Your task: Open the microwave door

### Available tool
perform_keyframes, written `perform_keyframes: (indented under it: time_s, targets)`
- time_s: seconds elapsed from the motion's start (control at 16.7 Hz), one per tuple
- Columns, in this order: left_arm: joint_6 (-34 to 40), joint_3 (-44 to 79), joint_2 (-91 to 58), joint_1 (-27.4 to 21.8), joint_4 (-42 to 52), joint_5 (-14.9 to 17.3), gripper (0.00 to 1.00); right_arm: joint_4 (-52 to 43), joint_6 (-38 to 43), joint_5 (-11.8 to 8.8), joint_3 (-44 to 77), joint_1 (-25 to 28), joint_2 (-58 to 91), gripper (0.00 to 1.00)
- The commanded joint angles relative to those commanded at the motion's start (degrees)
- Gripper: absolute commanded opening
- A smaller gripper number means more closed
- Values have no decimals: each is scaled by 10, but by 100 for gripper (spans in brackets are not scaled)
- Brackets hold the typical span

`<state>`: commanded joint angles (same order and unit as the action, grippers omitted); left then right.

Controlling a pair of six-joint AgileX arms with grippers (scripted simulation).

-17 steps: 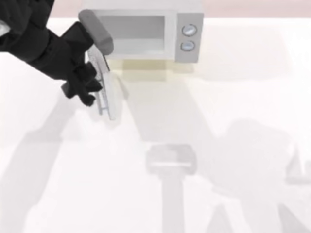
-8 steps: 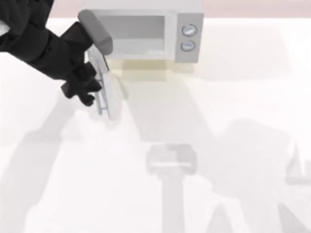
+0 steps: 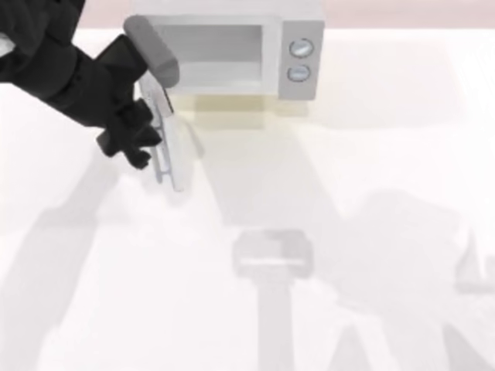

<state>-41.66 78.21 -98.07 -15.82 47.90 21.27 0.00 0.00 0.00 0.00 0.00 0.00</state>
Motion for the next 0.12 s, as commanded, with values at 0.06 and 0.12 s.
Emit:
perform_keyframes:
  time_s: [0.06, 0.12]
  targets:
    - [0, 0, 0, 0, 0, 0, 0, 0, 0, 0, 0, 0, 0, 100]
    - [0, 0, 0, 0, 0, 0, 0, 0, 0, 0, 0, 0, 0, 100]
